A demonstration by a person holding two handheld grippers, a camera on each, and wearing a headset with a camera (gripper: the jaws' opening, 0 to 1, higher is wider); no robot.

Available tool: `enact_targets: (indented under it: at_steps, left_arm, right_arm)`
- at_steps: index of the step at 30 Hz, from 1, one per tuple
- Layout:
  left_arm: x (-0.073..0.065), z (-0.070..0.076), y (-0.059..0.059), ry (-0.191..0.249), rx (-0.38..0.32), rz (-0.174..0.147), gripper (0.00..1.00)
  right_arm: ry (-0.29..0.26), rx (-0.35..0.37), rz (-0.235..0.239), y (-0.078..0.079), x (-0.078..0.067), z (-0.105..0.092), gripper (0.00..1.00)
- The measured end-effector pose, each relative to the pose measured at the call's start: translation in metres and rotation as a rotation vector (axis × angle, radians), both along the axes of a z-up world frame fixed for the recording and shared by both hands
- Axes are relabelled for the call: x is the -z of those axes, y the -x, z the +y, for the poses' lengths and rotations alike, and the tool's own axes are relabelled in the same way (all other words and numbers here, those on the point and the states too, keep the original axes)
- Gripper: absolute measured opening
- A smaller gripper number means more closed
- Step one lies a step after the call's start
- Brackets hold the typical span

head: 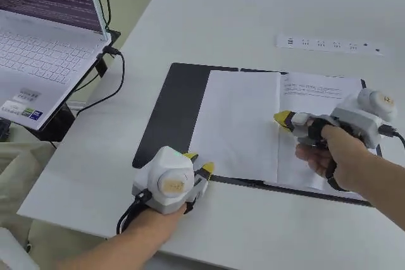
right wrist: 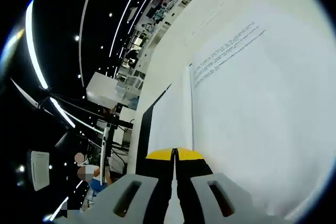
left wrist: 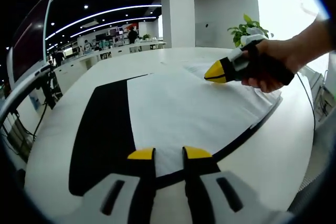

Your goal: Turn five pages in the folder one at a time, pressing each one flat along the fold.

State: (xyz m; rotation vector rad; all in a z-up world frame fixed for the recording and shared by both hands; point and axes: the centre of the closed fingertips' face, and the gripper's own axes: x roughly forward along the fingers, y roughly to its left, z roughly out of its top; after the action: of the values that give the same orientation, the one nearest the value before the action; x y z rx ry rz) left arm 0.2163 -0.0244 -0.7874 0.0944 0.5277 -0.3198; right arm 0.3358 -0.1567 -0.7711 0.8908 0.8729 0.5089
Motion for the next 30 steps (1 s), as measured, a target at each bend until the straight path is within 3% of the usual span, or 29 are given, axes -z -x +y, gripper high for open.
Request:
enact_targets:
  at_steps: [4,5,12,20,30]
  left_arm:
    - [0.001,0.000,0.000,-0.002,0.002,0.000,0.19]
    - [0.001,0.000,-0.001,-0.004,0.003,0.000,0.19]
    - [0.002,0.001,-0.001,-0.007,0.007,-0.004,0.19]
    - [0.002,0.001,-0.002,-0.006,0.008,-0.012,0.19]
    - [0.003,0.002,-0.003,-0.003,0.009,-0.023,0.19]
  right_arm:
    - [-0.030,0.043,0.044,-0.012,0.006,0.001,0.00]
    - [-0.083,0.073,0.062,-0.018,0.003,0.004,0.00]
    - [-0.104,0.141,0.085,-0.043,0.008,0.002,0.00]
    - [-0.138,0.187,0.093,-0.071,0.011,0.002,0.00]
    - [-0.120,0.236,0.076,-0.107,0.008,0.001,0.00]
